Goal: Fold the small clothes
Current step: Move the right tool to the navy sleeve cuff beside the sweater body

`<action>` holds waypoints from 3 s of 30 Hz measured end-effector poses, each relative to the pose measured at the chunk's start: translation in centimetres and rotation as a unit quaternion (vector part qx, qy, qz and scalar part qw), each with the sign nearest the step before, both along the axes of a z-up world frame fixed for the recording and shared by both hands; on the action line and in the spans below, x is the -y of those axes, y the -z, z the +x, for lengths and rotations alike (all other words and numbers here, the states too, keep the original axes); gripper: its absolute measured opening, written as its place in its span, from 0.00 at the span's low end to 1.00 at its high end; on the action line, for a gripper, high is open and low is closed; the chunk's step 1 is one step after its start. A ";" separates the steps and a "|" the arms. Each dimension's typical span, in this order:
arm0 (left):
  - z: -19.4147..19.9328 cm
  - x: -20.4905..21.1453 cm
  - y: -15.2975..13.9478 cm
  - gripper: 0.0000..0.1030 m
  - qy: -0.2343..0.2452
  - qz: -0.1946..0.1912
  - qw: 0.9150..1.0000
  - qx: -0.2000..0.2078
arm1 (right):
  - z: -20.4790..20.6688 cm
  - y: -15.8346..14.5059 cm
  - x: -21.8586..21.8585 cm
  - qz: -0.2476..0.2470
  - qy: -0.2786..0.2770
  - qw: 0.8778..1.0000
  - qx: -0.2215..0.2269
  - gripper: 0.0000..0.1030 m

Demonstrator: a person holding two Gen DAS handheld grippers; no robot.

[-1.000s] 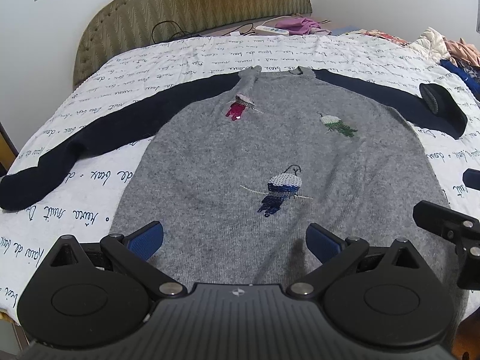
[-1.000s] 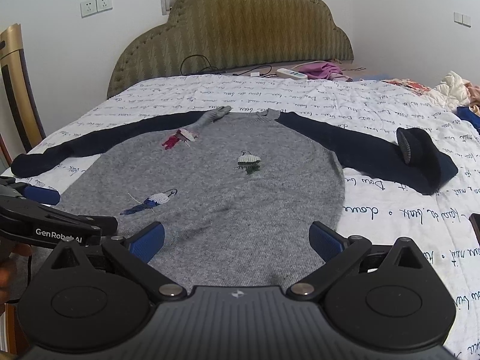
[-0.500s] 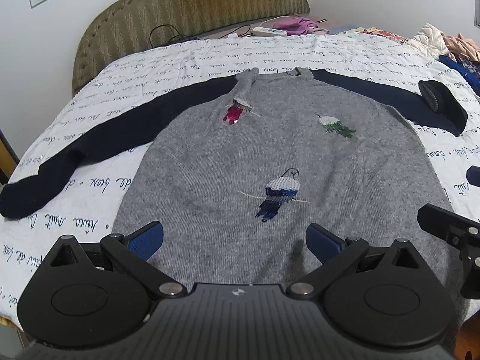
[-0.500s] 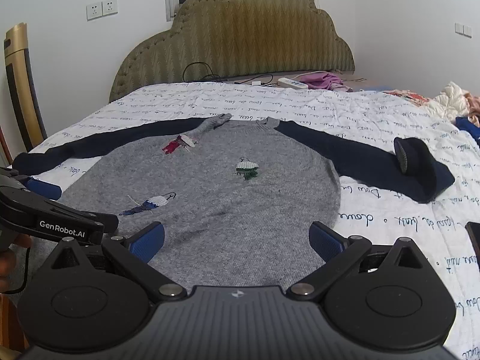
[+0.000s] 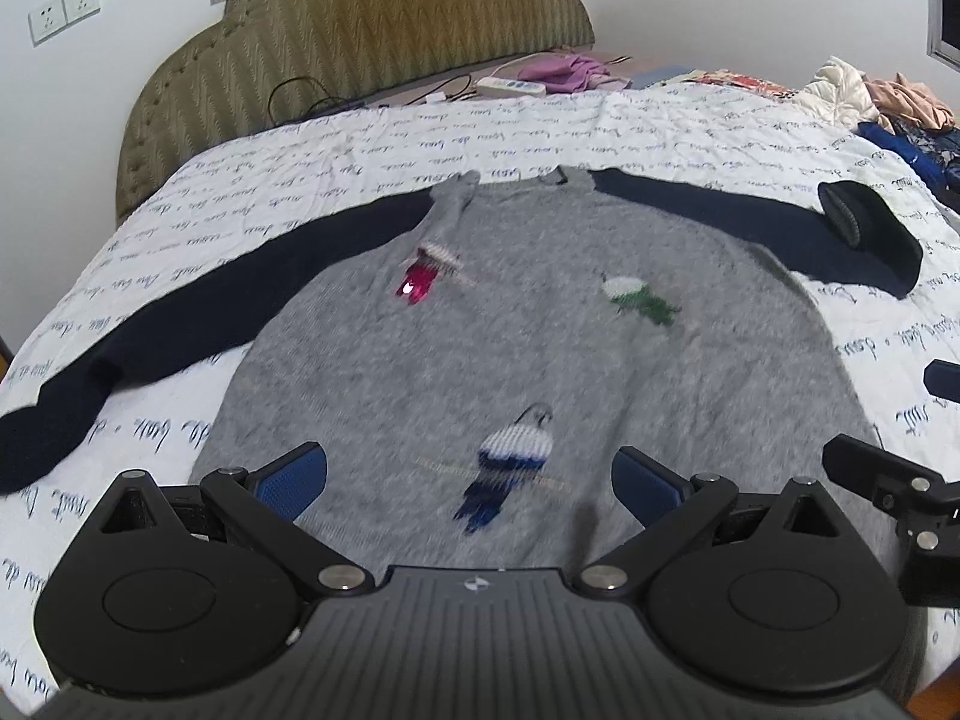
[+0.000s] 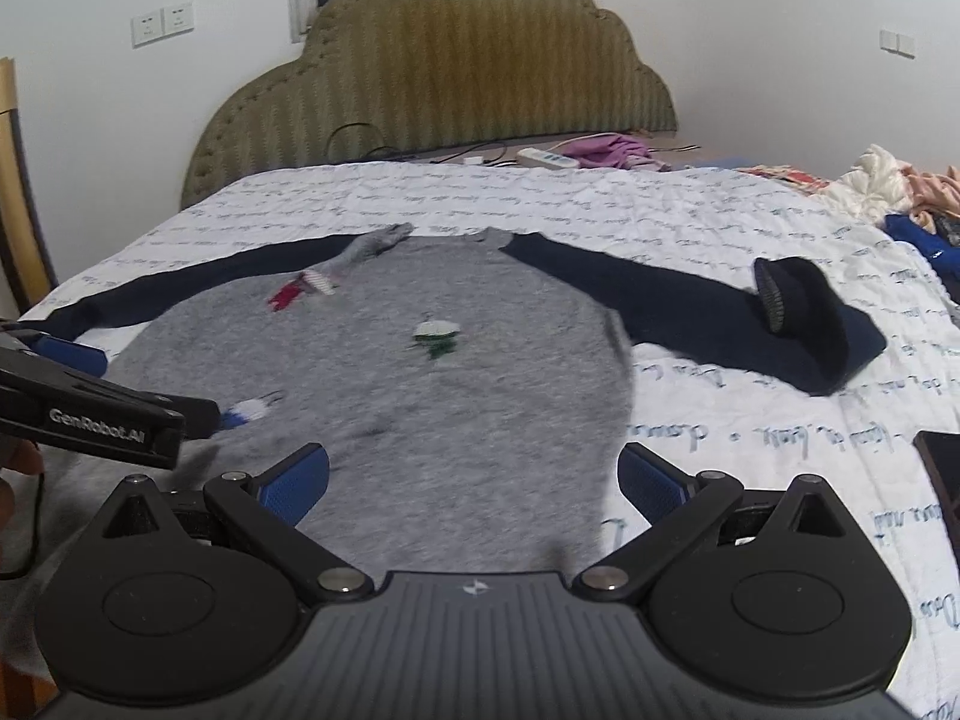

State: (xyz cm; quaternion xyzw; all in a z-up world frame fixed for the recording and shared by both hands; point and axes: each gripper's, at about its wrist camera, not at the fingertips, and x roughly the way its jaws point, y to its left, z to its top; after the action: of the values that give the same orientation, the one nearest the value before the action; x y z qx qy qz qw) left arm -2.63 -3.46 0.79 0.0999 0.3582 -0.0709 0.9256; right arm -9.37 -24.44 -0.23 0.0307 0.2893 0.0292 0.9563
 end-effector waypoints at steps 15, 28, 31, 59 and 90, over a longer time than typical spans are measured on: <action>4.3 3.4 1.2 1.00 0.007 -0.009 1.000 0.001 | 6.9 -0.2 8.9 -0.137 0.088 0.986 0.024 1.00; 5.5 5.5 2.3 1.00 0.027 0.018 0.999 -0.009 | 20.7 0.5 22.9 -0.116 0.163 0.979 -0.049 0.94; 5.9 5.6 2.6 1.00 0.025 0.021 0.999 -0.016 | 22.5 1.7 24.8 -0.057 0.142 0.984 -0.092 0.72; 5.2 6.9 2.9 1.00 0.039 0.031 0.998 -0.033 | 20.6 -0.1 24.9 -0.072 0.117 0.988 -0.074 1.00; 4.9 7.2 3.2 1.00 0.033 0.046 0.998 -0.040 | 26.5 2.7 25.2 -0.147 0.023 0.974 -0.173 1.00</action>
State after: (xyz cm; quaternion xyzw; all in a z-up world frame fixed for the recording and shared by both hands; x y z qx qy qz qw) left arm 2.27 -10.68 -2.40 0.1516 0.3941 -0.0886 0.9022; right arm 17.16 -49.59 -2.94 -0.0989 0.4508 -0.0418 0.8862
